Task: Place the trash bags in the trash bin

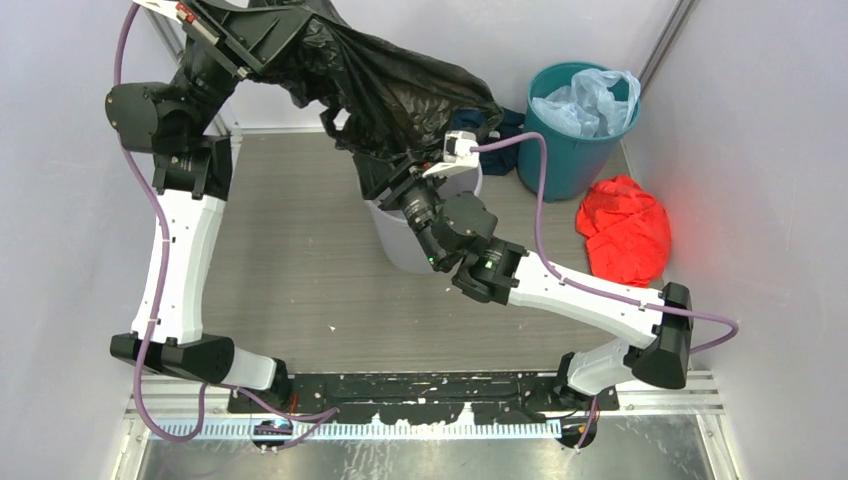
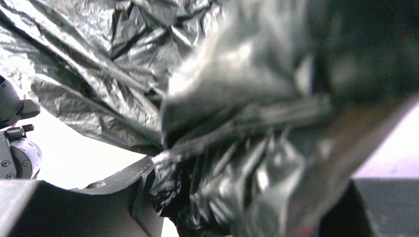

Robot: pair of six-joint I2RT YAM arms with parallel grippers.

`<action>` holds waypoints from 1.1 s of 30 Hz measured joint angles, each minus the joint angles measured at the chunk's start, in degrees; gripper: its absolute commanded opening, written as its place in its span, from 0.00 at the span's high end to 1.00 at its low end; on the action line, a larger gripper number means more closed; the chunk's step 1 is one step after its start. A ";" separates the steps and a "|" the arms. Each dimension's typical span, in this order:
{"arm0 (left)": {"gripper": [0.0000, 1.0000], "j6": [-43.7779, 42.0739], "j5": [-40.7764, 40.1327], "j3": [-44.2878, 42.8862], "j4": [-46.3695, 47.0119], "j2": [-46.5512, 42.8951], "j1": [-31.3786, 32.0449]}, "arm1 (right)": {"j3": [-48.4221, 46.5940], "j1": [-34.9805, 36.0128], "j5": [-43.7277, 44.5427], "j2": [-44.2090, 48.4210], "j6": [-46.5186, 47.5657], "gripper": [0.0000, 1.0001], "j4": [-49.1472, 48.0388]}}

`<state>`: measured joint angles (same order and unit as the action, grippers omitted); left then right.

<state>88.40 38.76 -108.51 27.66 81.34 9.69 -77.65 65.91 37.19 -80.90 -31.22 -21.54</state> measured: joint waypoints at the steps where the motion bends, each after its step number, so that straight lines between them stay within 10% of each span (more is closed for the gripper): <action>1: 1.00 0.00 0.07 0.09 0.07 -0.02 0.00 | 1.01 0.00 0.35 0.61 0.94 0.42 -0.87; 7: 1.00 0.24 0.48 3.80 0.76 -1.55 0.00 | 4.02 -0.02 1.79 5.09 6.01 0.39 -3.04; 17: 1.00 1.46 1.51 6.95 2.25 -2.21 0.00 | 4.04 -0.90 2.16 11.10 11.30 0.69 -4.11; 23: 1.00 1.20 3.43 3.19 1.16 -1.11 -0.81 | 4.37 -0.94 1.44 18.16 11.61 0.91 3.54; 33: 0.98 1.75 10.71 3.28 2.64 2.27 0.17 | -9.79 -0.83 -4.35 27.41 11.85 0.98 25.42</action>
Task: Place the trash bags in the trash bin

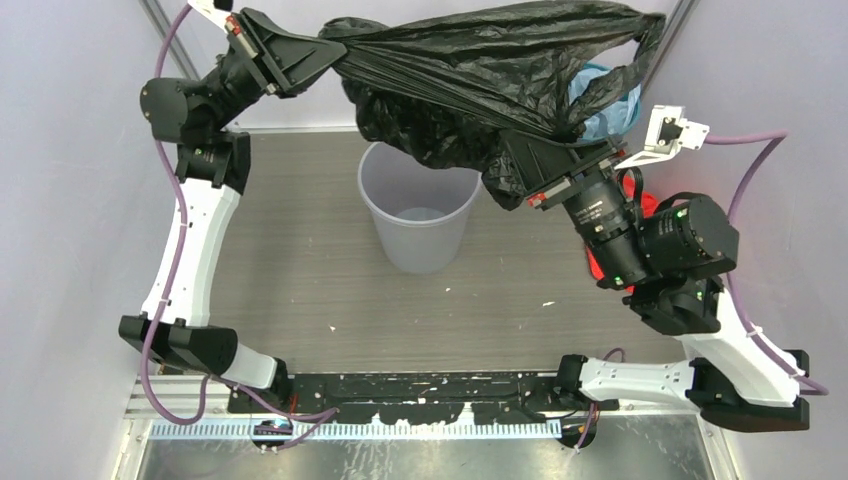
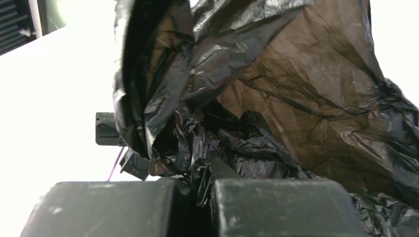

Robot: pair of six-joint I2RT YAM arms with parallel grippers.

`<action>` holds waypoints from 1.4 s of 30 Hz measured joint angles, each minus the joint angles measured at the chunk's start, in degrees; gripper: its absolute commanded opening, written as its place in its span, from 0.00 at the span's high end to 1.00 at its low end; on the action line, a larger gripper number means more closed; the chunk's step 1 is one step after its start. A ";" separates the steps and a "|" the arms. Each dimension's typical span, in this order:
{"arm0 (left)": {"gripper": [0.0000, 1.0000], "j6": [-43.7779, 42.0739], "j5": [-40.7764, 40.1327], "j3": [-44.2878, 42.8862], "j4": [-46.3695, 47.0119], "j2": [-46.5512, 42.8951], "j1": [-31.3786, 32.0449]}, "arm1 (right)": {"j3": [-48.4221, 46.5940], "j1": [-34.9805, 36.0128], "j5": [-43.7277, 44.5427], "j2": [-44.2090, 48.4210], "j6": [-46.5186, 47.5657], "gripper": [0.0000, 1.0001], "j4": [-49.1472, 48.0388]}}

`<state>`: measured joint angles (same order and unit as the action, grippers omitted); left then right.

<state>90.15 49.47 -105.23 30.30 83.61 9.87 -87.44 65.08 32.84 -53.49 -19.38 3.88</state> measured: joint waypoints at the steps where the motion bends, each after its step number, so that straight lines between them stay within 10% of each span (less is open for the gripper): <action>1: 0.97 0.55 0.48 0.59 0.81 0.28 0.17 | -1.46 0.00 -0.52 0.02 -0.02 0.99 2.47; 28: 0.80 4.94 2.27 20.94 14.10 1.25 -1.75 | -11.72 -0.13 4.52 1.57 6.91 0.99 12.92; 42: 0.80 -14.38 3.91 19.89 -7.80 -8.00 -1.75 | -31.39 -0.22 4.39 -15.78 18.51 0.99 25.14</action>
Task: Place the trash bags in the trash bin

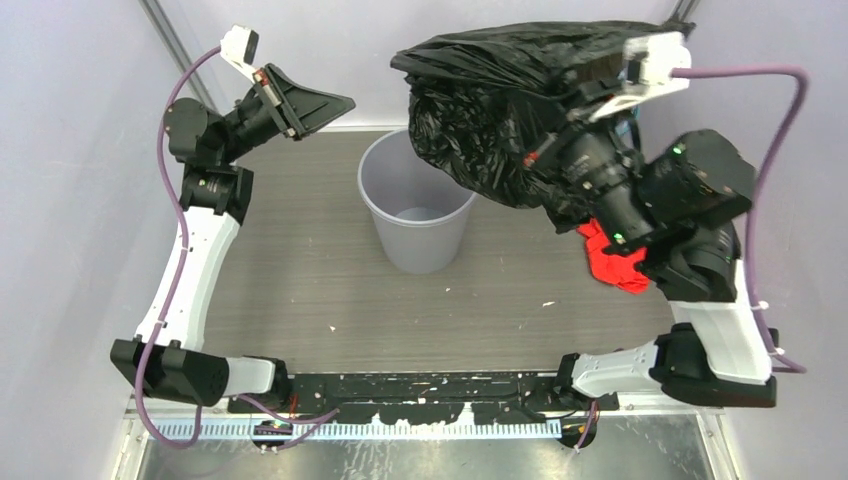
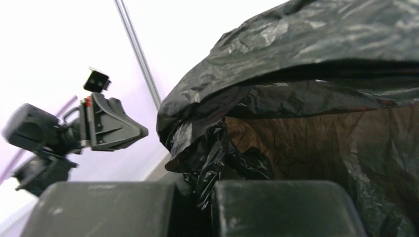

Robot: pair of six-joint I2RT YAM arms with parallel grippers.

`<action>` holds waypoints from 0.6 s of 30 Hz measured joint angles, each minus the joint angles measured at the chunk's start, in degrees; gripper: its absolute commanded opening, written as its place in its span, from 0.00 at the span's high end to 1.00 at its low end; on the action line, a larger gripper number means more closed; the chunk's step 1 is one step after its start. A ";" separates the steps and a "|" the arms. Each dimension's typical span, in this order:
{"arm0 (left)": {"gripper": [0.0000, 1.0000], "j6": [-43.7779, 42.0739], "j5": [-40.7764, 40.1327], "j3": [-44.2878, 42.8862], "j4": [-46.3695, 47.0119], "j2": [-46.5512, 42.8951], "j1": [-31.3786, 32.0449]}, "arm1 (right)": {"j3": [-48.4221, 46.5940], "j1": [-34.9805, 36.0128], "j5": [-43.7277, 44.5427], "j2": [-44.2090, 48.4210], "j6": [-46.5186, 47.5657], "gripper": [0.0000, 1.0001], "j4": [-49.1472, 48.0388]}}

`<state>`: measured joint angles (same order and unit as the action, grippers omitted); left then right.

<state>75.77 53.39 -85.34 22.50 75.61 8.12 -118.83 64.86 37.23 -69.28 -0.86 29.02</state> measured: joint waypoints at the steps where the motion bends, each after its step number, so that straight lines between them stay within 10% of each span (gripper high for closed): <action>1: 0.80 -1.62 -0.02 -0.07 -1.97 -0.50 0.00 | -1.60 0.00 0.02 -1.62 1.51 0.99 0.66; 18: 0.80 -19.04 -0.33 -0.11 -24.76 -3.87 -0.42 | -5.88 -10.14 -7.98 -16.90 14.08 0.99 14.47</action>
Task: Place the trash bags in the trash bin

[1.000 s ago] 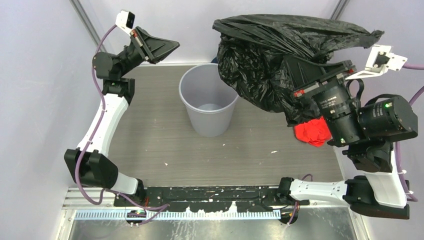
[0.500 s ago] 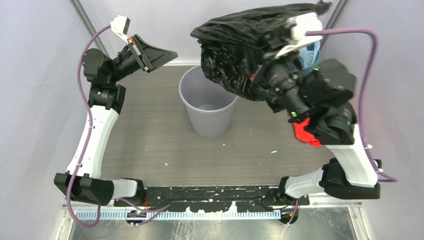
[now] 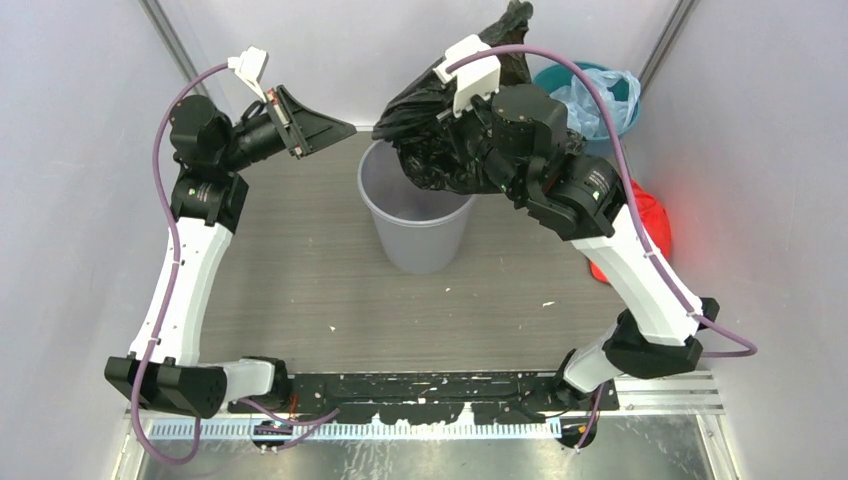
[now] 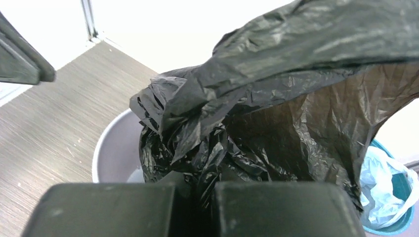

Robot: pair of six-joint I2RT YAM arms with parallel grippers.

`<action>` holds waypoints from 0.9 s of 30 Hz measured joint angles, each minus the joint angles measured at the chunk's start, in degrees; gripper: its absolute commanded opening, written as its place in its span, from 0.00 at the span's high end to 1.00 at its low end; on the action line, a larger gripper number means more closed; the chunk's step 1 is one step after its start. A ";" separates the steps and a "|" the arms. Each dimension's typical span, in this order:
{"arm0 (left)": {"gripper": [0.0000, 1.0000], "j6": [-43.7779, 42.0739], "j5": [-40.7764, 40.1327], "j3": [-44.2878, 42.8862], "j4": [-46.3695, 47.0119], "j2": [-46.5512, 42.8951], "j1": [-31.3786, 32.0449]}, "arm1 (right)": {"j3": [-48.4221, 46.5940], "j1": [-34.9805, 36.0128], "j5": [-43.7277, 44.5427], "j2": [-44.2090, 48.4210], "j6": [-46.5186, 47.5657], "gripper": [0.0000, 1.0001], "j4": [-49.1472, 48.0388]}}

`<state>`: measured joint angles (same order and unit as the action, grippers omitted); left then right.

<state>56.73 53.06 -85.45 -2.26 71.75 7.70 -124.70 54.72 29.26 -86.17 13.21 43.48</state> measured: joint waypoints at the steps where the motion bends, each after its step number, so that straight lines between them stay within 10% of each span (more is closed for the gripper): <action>1: 0.80 -0.26 -0.02 0.00 -0.42 0.00 0.00 | 0.00 -1.07 -1.18 -0.24 -0.11 0.99 0.83; 27: 0.81 -2.23 -0.17 0.35 -2.54 0.02 -0.02 | 7.23 -4.66 -14.95 -9.33 -2.89 0.99 8.02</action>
<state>54.50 52.88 -85.10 -4.80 71.77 7.68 -117.47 50.06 14.31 -95.50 10.33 51.51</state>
